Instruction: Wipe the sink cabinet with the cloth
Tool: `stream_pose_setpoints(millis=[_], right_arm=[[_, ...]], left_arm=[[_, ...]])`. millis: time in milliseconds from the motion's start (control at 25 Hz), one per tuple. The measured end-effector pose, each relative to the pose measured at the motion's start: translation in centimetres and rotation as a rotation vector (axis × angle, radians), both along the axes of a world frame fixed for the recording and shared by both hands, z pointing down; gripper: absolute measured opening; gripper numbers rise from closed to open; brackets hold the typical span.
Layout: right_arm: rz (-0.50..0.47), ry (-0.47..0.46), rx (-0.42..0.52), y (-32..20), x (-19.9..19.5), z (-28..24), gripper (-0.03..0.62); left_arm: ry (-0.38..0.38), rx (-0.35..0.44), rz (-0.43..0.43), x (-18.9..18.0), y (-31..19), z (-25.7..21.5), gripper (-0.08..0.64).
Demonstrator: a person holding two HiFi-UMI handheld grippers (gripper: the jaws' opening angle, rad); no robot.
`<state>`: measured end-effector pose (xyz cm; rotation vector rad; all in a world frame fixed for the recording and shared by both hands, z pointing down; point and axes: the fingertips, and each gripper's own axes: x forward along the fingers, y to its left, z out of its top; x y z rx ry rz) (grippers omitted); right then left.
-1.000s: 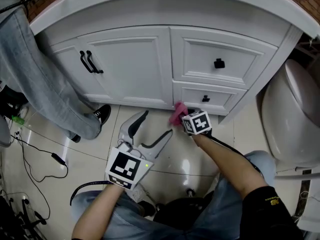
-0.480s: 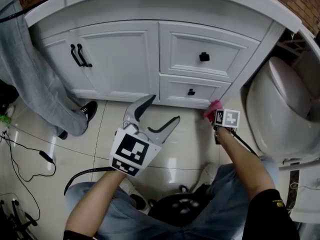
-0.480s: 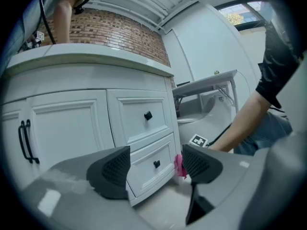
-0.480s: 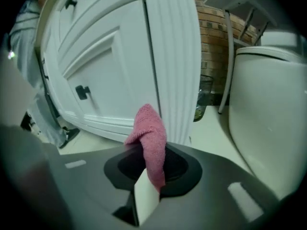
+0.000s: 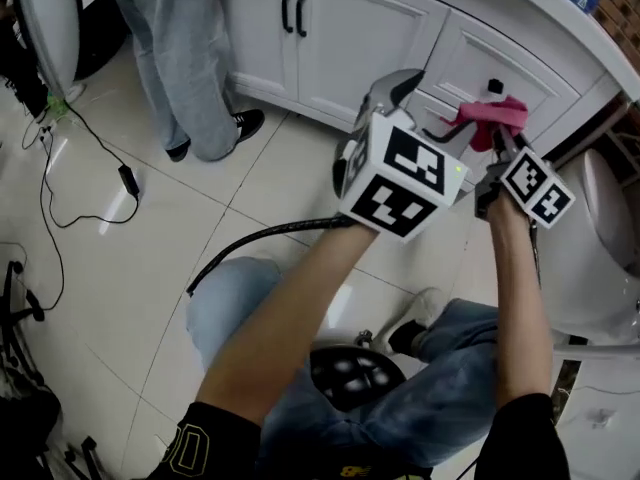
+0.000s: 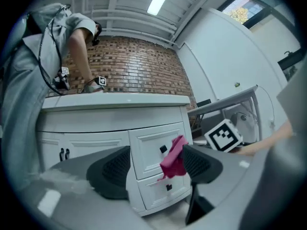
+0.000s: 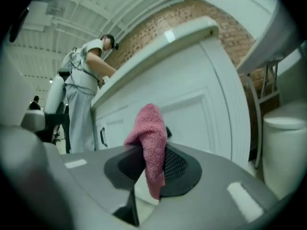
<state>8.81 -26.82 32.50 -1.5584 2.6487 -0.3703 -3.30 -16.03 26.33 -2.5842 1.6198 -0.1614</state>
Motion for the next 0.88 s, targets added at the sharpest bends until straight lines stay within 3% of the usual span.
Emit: stream_pose_setpoints(millis=[160,280,400,640,880], right_arm=[[0.021,0.014,0.142,6.9,-0.2,-8.0,0.074],[-0.004,0.022,0.132,12.3,-0.9,-8.4,0.074],[-0.046,-0.001,0.111,16.6,-2.1,-8.2,0.074],[-0.024,0.099,0.14,21.6,-2.4,-6.5,0.074],[0.038,0.096,0.161,26.1,0.4,-6.4,0.074]], left_arm=[[0.033,0.041,-0.058,-1.9,3.7,-3.2,0.344],[0.055,0.075,-0.101,-3.0,6.8,-4.4,0.344],[0.063,0.042,-0.136,-2.4,9.9,-3.2,0.343],[0.141,-0.028,-0.086,0.4,11.8,-1.1,0.344],[0.192,-0.033,-0.008,3.6,15.2,-0.6,0.344]])
